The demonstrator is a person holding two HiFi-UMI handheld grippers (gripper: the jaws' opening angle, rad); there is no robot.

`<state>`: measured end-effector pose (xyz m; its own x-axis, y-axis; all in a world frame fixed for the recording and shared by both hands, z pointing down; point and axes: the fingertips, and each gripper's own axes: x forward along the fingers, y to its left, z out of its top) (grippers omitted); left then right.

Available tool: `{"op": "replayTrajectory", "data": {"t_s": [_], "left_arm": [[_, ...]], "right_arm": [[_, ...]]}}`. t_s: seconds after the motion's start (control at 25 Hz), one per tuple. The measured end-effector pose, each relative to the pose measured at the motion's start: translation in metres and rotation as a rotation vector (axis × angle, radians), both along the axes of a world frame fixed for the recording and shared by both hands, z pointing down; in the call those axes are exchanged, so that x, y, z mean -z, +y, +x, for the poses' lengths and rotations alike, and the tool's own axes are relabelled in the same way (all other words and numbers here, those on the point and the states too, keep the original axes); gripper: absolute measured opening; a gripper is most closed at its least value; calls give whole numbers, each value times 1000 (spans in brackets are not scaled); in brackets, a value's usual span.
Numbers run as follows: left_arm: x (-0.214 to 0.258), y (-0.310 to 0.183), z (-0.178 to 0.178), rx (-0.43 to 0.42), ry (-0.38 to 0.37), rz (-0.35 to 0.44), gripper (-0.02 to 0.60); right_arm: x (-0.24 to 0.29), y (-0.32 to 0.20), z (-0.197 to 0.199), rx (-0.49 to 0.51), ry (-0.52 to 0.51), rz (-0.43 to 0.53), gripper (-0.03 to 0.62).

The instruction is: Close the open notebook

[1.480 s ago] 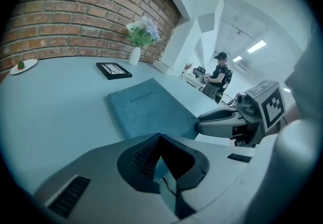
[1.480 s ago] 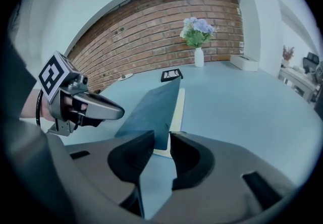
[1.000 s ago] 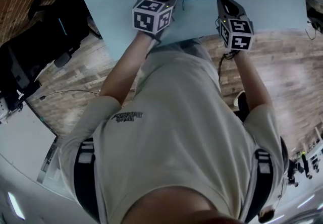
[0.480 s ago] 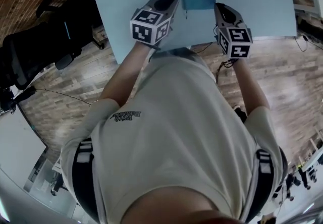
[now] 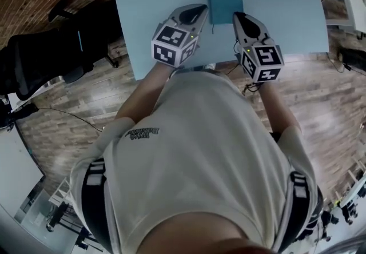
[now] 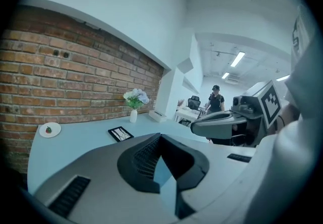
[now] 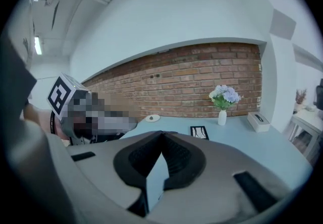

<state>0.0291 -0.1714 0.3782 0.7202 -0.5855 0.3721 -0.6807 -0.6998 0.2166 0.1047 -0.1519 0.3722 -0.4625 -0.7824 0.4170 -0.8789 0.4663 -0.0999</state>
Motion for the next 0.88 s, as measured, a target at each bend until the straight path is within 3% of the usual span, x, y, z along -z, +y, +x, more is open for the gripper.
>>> {"op": "replayTrajectory", "data": {"t_s": [0.32, 0.6, 0.76, 0.88], "left_arm": [[47, 8, -9, -29, -5, 157, 11], [84, 16, -20, 2, 50, 273, 11], [89, 23, -17, -14, 94, 270, 11], [90, 27, -14, -27, 86, 296, 11]], "right_arm": [[44, -2, -12, 29, -74, 111, 5], [70, 5, -12, 31, -170, 156, 4], [91, 14, -20, 72, -150, 252, 3], [102, 21, -27, 95, -143, 294, 3]]}}
